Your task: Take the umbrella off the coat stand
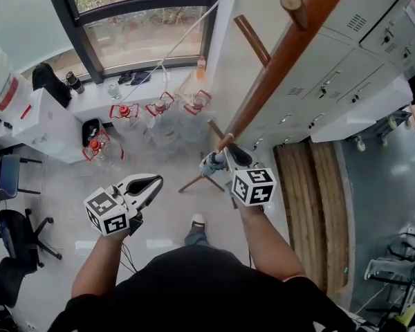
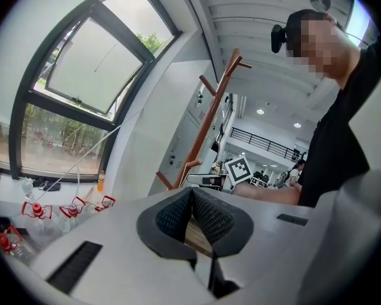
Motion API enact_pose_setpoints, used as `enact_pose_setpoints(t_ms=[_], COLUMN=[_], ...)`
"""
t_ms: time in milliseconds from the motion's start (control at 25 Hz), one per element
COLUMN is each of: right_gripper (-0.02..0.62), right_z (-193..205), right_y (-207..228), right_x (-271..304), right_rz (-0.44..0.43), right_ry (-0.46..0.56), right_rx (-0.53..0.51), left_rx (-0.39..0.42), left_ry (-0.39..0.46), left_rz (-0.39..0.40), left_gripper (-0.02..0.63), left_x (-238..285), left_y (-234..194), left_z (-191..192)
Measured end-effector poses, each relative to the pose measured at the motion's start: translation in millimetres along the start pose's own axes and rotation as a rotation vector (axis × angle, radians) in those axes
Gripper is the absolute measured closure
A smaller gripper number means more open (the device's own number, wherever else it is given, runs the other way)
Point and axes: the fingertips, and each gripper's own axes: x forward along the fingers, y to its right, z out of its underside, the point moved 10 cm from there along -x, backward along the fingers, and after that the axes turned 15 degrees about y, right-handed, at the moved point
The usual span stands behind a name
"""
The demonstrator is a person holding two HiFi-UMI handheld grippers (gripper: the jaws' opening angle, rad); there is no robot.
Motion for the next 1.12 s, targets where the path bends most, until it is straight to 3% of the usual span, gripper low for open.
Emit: enact_pose_setpoints(t_ms=[440, 1120], right_gripper=[0.558, 0.580], right_z=[0.1, 1.2], right_y=[3.3, -0.4], right_x=[8.3, 15.1], right_rz=[0.039, 0.019], right_ry=[-0.007, 0.001], right_rx=[-0.029, -0.034], left_rx=[-0.045, -0.062], left_ry=[-0.003, 0.012], left_rz=[-0.007, -0.041], left_gripper=[0.584, 0.584], left_x=[4.5, -13.0], left_y=[1.1, -9.4], left_z=[5.6, 2.5])
